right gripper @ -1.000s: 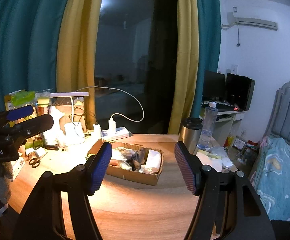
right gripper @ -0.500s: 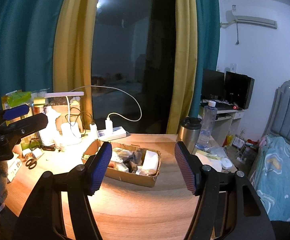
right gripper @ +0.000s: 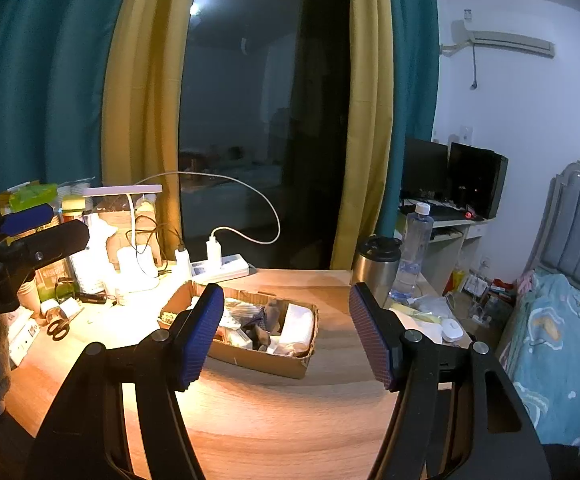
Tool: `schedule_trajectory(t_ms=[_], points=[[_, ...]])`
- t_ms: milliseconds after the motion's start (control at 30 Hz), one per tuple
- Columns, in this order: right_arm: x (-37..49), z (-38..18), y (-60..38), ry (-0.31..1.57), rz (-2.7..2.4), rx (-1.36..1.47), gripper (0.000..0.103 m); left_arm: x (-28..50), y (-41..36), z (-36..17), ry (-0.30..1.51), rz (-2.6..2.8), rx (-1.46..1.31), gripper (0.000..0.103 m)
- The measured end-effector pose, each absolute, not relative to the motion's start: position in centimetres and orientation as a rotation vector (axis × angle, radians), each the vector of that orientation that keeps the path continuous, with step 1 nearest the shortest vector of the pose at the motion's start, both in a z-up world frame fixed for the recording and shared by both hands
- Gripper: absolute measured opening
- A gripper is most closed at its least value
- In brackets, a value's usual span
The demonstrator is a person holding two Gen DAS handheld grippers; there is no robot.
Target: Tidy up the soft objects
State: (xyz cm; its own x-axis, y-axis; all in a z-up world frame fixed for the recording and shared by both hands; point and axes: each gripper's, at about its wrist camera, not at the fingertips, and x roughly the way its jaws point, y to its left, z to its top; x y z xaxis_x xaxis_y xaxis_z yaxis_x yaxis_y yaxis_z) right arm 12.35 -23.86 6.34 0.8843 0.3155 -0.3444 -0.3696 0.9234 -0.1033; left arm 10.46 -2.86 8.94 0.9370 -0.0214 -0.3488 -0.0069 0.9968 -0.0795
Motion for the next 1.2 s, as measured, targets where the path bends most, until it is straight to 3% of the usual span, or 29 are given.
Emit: schedule_trajectory(t_ms=[1200], points=[[14.9, 6.2, -23.4, 0.358, 0.359, -0.187, 0.068, 13.7, -2.1, 8.6, 0.376, 0.020, -0.074, 0.101]])
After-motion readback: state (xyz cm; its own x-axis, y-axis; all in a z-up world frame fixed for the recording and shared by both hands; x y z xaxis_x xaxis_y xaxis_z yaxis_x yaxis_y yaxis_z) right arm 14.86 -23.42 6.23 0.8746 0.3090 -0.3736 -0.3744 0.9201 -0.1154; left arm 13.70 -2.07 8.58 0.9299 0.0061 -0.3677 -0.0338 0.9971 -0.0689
